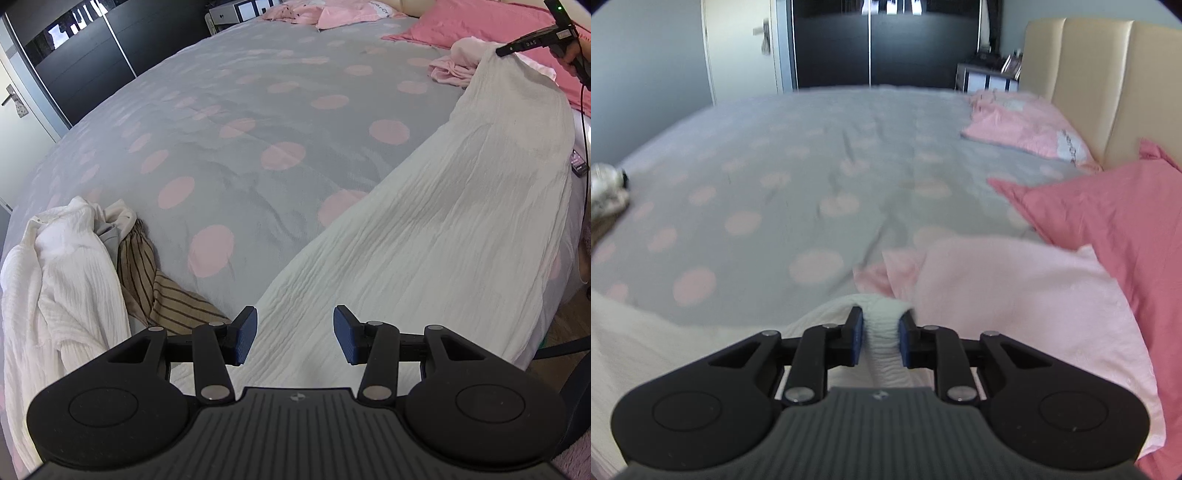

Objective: Fold clothes
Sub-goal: 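Grasp the cream garment hem with the right gripper and pull it toward the pink shirt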

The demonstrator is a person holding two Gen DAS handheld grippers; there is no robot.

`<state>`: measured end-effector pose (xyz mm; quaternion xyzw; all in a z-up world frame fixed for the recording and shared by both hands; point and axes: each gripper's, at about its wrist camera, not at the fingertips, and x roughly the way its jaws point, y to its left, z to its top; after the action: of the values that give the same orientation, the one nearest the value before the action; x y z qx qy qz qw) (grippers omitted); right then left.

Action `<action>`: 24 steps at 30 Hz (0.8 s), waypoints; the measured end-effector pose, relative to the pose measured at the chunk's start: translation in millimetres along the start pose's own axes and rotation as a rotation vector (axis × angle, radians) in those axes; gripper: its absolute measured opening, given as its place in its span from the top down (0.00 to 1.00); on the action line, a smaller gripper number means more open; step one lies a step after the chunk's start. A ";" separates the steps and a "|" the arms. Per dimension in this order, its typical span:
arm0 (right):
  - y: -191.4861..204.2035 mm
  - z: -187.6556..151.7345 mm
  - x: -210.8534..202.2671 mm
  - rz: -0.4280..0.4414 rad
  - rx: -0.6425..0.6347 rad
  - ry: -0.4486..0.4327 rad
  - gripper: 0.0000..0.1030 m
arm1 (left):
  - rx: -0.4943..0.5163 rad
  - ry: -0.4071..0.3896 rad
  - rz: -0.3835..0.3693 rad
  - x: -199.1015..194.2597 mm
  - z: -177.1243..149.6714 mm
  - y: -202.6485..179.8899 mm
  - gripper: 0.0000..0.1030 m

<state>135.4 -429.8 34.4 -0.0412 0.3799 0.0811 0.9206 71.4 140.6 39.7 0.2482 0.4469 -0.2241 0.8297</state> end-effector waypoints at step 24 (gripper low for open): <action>-51.7 -63.9 -46.0 0.120 0.664 0.122 0.89 | 0.085 0.023 0.001 6.9 5.3 -16.9 0.58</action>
<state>68.3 -494.9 22.4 0.2784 0.4418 0.0045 0.8528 68.1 123.1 32.8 0.2860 0.4464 -0.2396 0.8133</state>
